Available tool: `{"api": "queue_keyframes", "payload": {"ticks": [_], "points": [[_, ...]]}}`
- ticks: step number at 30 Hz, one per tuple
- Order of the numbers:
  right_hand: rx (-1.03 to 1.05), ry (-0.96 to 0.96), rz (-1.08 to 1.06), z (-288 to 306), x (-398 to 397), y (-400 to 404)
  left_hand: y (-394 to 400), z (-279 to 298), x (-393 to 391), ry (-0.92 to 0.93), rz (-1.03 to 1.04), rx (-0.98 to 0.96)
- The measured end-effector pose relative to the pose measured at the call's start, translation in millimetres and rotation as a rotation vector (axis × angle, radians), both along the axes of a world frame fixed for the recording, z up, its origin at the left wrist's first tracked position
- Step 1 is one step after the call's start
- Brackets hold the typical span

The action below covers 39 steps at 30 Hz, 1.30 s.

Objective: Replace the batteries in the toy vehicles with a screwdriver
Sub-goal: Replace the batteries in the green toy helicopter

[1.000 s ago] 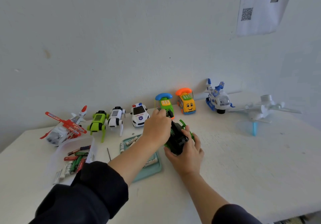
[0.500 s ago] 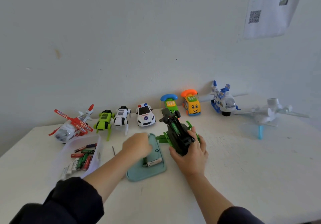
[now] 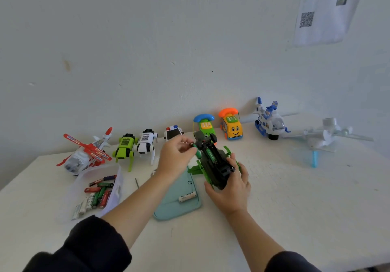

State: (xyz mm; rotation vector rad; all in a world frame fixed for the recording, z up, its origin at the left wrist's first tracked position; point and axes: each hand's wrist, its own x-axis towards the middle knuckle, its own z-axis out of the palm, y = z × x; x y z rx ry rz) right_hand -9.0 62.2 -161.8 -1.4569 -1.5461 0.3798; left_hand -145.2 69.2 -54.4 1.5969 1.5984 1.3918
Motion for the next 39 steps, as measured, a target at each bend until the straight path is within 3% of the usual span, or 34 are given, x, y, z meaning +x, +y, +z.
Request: {"api": "queue_keyframes", "payload": {"ticks": [3,12,16,19,22,25,28,32,39], "points": [[0.003,-0.005,-0.010,-0.2,-0.1,-0.3,7.3,-8.3,18.0,0.048,-0.083,0.113],[0.010,-0.009,-0.008,-1.8,-1.2,1.0,30.1,-39.3,16.5,0.671,-0.193,0.588],[0.002,0.009,-0.021,-1.8,-1.3,2.5,35.7,-43.0,10.8,0.882,-0.298,0.685],[0.045,-0.016,-0.032,-3.5,-3.3,1.9,40.1,-43.7,9.4,0.906,-0.231,0.665],[0.049,-0.028,-0.033,-5.4,-2.5,2.2,40.2,-39.4,14.9,0.886,-0.031,0.609],[0.020,-0.032,-0.018,-3.2,-0.9,2.6,36.7,-26.6,23.2,0.850,0.109,0.285],[0.017,-0.022,-0.019,-1.0,-1.0,1.9,38.4,-20.5,24.6,0.730,0.071,-0.020],[0.008,-0.044,-0.007,-2.4,-0.3,2.6,43.6,-25.0,23.7,0.466,-0.111,-0.105],[0.039,-0.036,-0.024,-3.6,-2.1,3.2,44.2,-25.4,20.9,0.553,-0.108,-0.135]]}}
